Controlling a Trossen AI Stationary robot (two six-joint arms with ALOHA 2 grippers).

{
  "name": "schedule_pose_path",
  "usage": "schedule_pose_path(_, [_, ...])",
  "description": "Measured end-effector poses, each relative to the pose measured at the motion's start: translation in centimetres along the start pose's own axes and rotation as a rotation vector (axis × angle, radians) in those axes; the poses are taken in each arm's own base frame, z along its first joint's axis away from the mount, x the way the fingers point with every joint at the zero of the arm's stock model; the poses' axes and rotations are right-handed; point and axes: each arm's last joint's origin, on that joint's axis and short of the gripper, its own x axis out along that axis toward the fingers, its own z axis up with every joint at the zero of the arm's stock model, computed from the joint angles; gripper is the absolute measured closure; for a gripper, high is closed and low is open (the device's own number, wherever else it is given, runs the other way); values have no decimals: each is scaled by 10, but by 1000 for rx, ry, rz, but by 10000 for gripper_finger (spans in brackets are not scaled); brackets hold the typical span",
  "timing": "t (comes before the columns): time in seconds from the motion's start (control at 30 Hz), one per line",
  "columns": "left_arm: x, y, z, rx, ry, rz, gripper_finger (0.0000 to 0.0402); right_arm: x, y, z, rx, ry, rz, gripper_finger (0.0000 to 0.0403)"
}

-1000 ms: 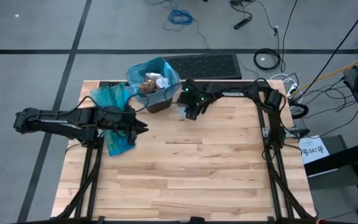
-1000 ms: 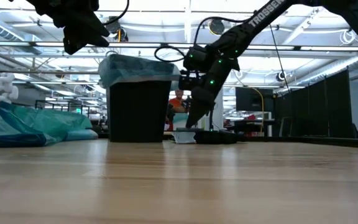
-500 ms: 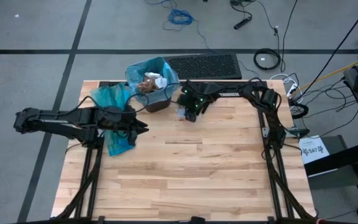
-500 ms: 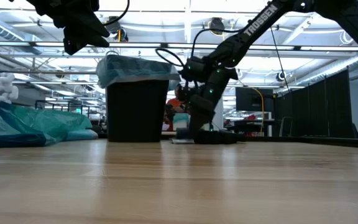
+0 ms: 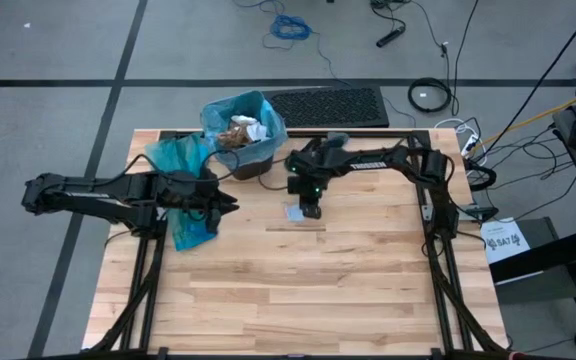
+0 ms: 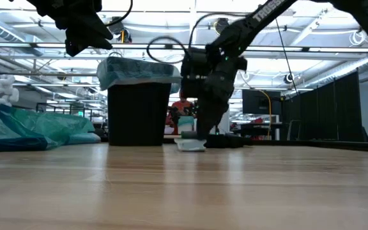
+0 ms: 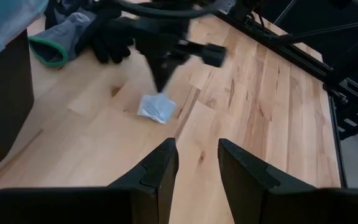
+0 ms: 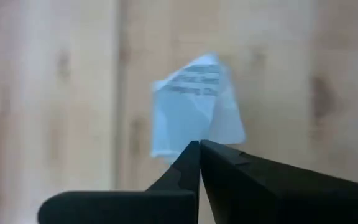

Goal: Place trash/remove bag and relplace
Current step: Put the white cardboard into the trash bin

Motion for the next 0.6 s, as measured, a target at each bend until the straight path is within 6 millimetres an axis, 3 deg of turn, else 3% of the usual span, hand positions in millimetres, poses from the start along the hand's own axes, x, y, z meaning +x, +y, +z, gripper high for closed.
schedule_pose_path(0.13, [0,0,0,0,-2,3,281,-1,21,5,-4,-3,12,399])
schedule_pose_path(0.33, [0,0,0,25,-1,3,281,3,35,7,23,2,24,390])
schedule_pose_path(0.6, [0,0,0,26,2,-2,281,5,42,8,131,8,35,303])
